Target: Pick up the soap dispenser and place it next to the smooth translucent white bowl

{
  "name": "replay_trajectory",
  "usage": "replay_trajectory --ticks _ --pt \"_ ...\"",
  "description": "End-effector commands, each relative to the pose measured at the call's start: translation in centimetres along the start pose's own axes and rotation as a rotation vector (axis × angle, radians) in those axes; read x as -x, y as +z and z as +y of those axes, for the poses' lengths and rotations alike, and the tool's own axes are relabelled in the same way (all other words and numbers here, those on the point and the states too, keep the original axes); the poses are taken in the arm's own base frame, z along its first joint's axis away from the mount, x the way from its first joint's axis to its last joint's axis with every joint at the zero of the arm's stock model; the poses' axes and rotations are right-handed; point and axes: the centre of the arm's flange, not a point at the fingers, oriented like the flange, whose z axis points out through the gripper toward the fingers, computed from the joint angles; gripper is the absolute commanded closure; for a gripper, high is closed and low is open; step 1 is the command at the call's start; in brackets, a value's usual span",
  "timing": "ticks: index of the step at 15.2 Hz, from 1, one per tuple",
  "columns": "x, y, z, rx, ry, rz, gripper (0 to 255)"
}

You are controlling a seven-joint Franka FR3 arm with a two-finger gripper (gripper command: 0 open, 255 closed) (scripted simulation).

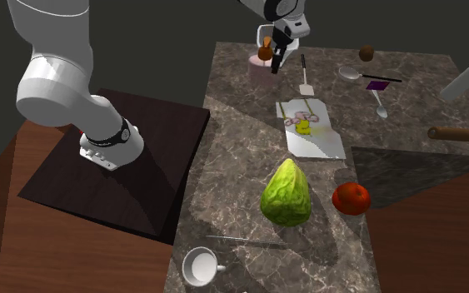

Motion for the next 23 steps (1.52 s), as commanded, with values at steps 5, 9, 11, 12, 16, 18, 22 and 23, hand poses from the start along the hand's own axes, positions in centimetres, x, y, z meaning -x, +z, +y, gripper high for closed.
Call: replay_trajectory --ticks 5,9,11,12,16,18,22,23 --pt "-0.1 3.1 -0.1 -0.001 0.0 0.001 255" --pt "-0.1 4.1 -0.1 -0.001 0.0 0.001 255" --pt "-0.1 4.1 -0.1 -0.001 0.0 0.001 255" --pt "-0.1 4.1 -0.1 -0.001 0.0 0.001 255" --pt "-0.1 4.1 -0.1 -0.001 0.0 0.001 0" --pt "-0.1 4.1 -0.1 -0.001 0.0 0.001 0" --pt "-0.1 1.4 -0.1 -0.001 0.0 0.001 0" --pt "-0.1 0.1 -0.1 -0.001 0.0 0.001 0"
